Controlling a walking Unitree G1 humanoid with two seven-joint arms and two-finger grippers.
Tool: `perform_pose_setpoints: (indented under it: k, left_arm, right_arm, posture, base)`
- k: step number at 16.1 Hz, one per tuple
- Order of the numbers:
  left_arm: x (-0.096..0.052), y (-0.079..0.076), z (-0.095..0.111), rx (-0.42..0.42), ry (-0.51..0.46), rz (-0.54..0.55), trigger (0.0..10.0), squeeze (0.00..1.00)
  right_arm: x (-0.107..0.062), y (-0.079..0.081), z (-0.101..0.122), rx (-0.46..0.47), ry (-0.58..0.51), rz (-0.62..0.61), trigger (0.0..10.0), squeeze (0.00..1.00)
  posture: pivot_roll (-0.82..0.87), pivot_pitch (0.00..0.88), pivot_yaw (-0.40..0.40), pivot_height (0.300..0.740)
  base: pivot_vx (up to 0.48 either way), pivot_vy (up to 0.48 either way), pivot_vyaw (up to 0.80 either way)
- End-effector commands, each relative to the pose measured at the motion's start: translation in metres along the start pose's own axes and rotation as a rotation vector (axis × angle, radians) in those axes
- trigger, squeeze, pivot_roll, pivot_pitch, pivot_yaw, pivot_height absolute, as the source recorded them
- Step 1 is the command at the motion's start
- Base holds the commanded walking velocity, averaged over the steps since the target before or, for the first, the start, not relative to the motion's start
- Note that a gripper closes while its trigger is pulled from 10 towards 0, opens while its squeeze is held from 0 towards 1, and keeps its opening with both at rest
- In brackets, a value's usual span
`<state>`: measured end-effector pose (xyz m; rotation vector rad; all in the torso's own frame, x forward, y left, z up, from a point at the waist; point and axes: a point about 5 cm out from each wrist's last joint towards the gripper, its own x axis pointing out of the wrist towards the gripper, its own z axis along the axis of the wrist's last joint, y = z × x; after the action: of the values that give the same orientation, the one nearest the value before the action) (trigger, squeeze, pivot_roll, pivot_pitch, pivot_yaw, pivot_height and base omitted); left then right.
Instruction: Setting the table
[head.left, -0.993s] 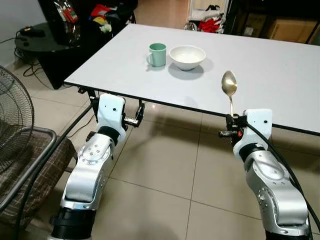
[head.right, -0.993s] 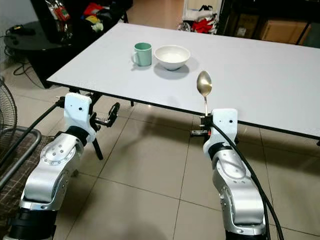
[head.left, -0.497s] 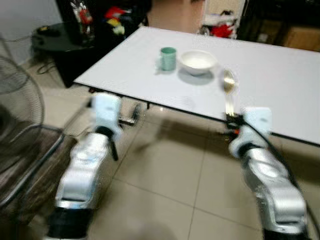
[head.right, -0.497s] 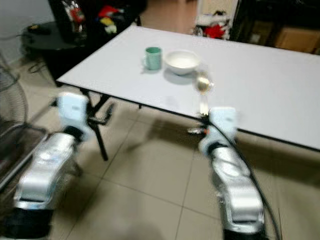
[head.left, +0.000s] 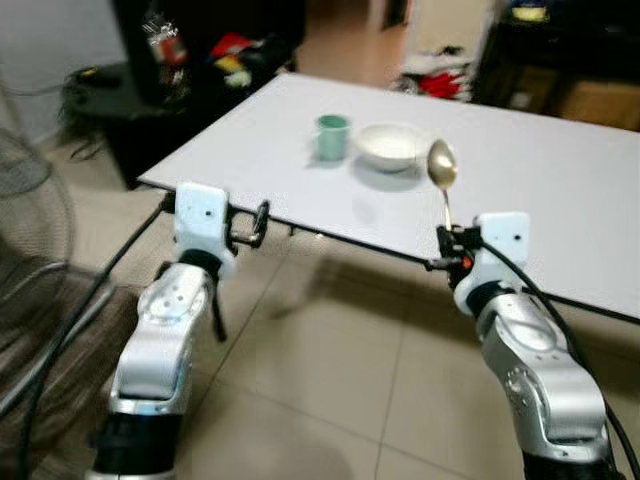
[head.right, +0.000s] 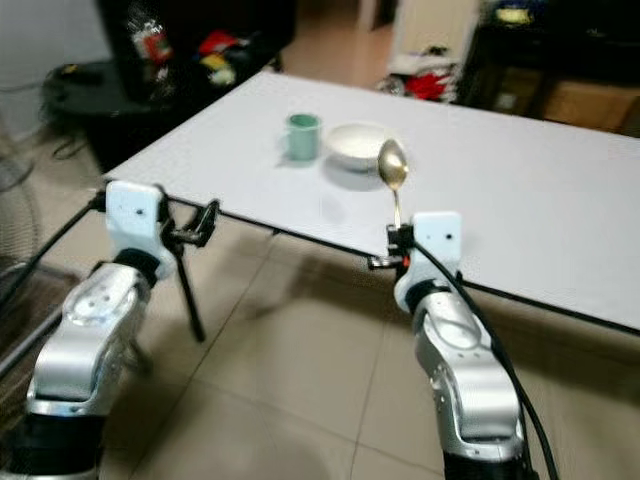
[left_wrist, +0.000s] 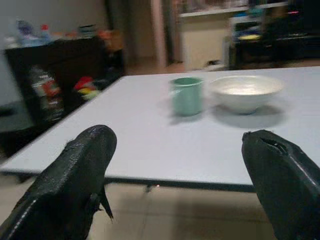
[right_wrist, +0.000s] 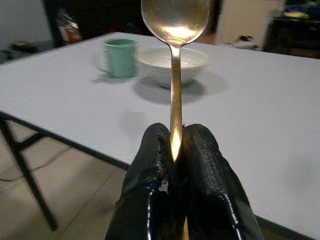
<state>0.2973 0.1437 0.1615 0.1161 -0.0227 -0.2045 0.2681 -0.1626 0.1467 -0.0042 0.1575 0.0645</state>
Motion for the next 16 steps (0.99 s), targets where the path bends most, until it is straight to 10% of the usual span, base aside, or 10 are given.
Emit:
perform_pose_setpoints:
  k: [1,16]
  left_arm:
    - [0.001,0.001,0.004,0.011,-0.012,-0.003,10.0,0.0]
    - [-0.01,0.007,0.0,0.052,0.013,-0.042,10.0,0.0]
  right_arm:
    - [0.002,-0.001,0.004,0.007,-0.014,-0.007,10.0,0.0]
    - [0.015,0.0,-0.008,-0.007,0.063,-0.015,10.0,0.0]
  posture:
    - [0.02,0.0,0.001,0.74]
    - [0.06,0.0,0.008,0.74]
  base:
    - [0.36,0.0,0.0]
    - [0.357,0.0,0.0]
